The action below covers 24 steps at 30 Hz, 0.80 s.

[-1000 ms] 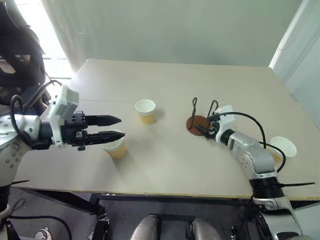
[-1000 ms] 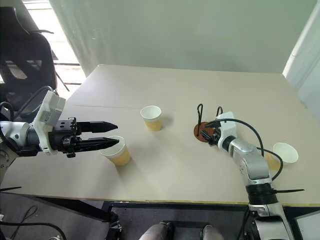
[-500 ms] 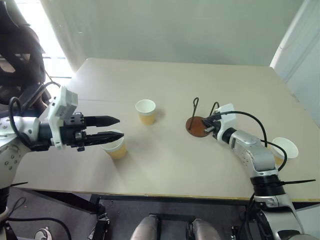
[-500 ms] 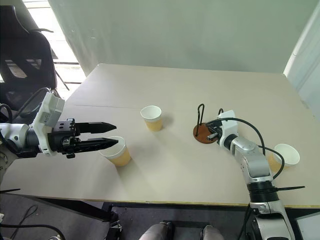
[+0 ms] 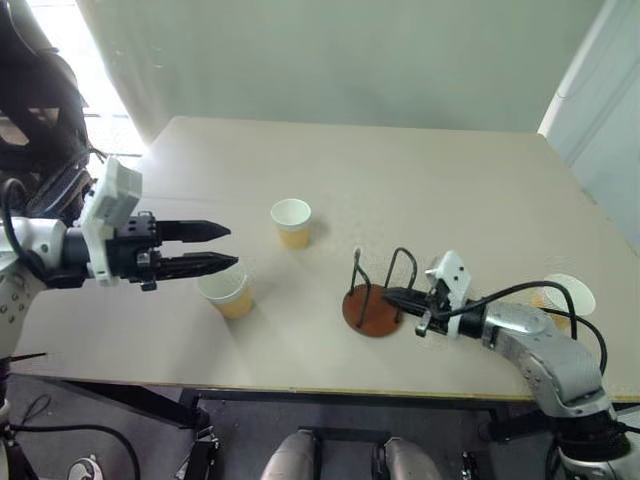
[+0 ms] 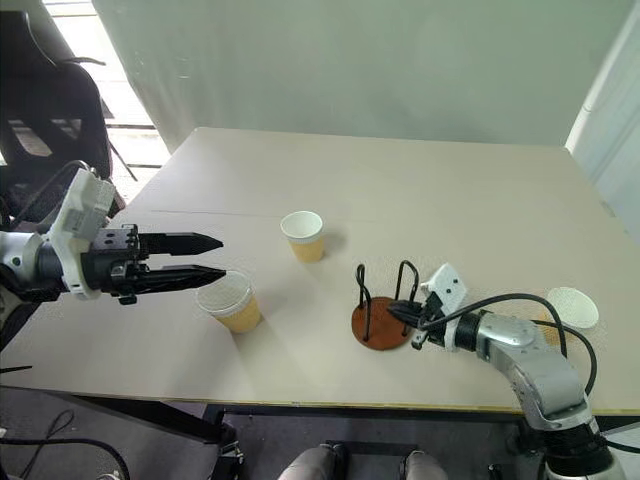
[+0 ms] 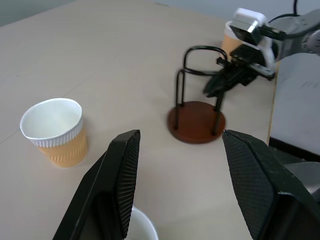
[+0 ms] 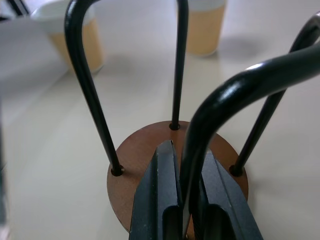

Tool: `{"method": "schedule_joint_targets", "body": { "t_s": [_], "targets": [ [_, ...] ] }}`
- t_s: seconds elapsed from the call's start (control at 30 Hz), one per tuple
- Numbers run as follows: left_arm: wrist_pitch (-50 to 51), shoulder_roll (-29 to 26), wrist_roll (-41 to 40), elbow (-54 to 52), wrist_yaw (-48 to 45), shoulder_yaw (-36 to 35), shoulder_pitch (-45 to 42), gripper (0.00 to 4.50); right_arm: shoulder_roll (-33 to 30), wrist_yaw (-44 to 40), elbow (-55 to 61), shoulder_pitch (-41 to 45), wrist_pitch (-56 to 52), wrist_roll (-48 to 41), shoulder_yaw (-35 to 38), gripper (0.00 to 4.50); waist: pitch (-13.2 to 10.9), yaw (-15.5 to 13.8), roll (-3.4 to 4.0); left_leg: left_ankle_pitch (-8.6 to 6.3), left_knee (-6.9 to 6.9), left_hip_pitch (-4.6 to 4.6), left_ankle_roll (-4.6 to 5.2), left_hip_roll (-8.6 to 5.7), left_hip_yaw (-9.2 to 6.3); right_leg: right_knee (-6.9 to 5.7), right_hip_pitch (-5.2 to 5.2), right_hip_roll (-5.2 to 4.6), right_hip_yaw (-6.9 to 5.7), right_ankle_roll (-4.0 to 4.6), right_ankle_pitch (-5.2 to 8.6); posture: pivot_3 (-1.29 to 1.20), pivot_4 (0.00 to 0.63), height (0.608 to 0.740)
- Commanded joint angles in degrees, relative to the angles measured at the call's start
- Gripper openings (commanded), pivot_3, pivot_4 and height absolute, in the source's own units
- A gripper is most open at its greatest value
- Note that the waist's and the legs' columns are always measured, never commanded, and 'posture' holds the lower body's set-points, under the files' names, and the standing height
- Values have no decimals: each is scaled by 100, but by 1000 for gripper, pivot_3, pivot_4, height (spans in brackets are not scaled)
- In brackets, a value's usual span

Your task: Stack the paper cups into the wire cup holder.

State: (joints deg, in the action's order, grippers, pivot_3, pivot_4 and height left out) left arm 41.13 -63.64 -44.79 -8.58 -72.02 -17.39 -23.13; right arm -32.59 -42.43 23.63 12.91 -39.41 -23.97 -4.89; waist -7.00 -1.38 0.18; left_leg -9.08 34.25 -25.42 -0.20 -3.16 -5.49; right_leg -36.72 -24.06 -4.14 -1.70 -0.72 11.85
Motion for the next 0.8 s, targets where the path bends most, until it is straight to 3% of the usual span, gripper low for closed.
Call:
{"method": "schedule_joint_targets", "body": {
  "t_s": [0.03,0.3,0.8],
  "targets": [
    [-108,-87,48,25,-129,5,-174,2808,-83,49,281,26,46,93,-97,35,0,18,0,0,0,1,0,0,0,-3,0,0,0,2,-1,0,150,740],
    [-85,-124,116,47,-225,-45,-161,2808,213,851,360,-122,-99,402,-32,35,1,22,-1,6,0,4,5,1,0,-13,1,0,1,3,-2,0,150,740],
    [-171,-95,266,193,-337,72,-313,2808,161,957,591,-339,-278,322,14,35,5,3,-8,7,0,0,4,0,0,-8,4,0,1,-6,3,0,150,740]
  ]
}}
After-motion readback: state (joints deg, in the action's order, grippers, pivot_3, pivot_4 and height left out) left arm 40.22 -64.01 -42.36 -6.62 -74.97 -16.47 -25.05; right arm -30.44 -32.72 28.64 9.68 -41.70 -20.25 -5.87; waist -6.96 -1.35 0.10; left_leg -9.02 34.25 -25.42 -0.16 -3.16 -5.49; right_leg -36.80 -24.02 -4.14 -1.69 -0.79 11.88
